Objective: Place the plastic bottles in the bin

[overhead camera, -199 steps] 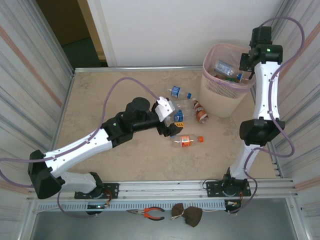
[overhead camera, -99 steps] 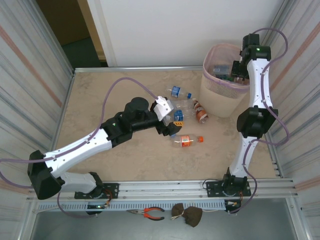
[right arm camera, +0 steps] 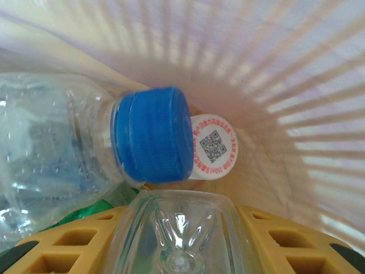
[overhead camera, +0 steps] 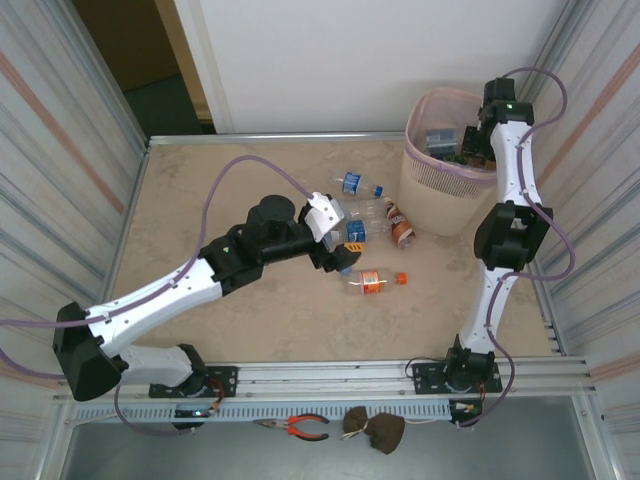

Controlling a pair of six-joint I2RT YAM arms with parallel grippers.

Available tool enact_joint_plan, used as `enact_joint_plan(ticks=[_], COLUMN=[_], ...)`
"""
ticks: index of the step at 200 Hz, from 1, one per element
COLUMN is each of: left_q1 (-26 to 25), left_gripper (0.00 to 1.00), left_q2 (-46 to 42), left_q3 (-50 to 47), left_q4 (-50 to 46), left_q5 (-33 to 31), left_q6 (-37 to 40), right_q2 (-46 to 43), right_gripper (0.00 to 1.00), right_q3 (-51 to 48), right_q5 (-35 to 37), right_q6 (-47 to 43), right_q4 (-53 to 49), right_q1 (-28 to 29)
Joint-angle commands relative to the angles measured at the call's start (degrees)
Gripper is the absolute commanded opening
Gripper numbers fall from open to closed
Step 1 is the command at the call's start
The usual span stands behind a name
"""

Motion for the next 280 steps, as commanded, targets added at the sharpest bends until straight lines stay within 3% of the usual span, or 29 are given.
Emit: enact_joint_plan(ticks=[1,22,77,131,200,280], left_q1=[0.45,0.51,1.15,2.6,5.11,4.94], left_gripper=[0.86,0.86,0.86,0.86,0.85,0.8], left_q2=[-2.46,-2.85,-3.3,-2.71,3.96,17.03], left_q3=[-0.67,-0.66,0.03,0.71,6.08,16.74], left_q4=[1.45,1.12,-0.37,-3.38,-13.48,-26.65], left_q5=[-0.44,-0.85,-1.36,-0.8,5.7,9.25], left_q6=[-0.65,-0.52,0.05,0.95,6.63,14.38], right_q2=[2.77,0.71,-5.64,-11.7,-19.99,-35.24], right_gripper=[0.51,0.62,0.73,0.74,0.74,0.73], right_q3=[1.35,4.05,8.9,10.36,9.42,-7.86], right_q5=[-1.04,-1.5,-0.92,0.03,-1.07,-8.13], right_q6=[-0.02,0.08,0.34,0.13,0.51,3.42], right_q4=[-8.25,-8.34,-8.7,-8.22,-8.08,-1.89], right_q1=[0.54,0.82,1.86,3.22,3.41,1.48])
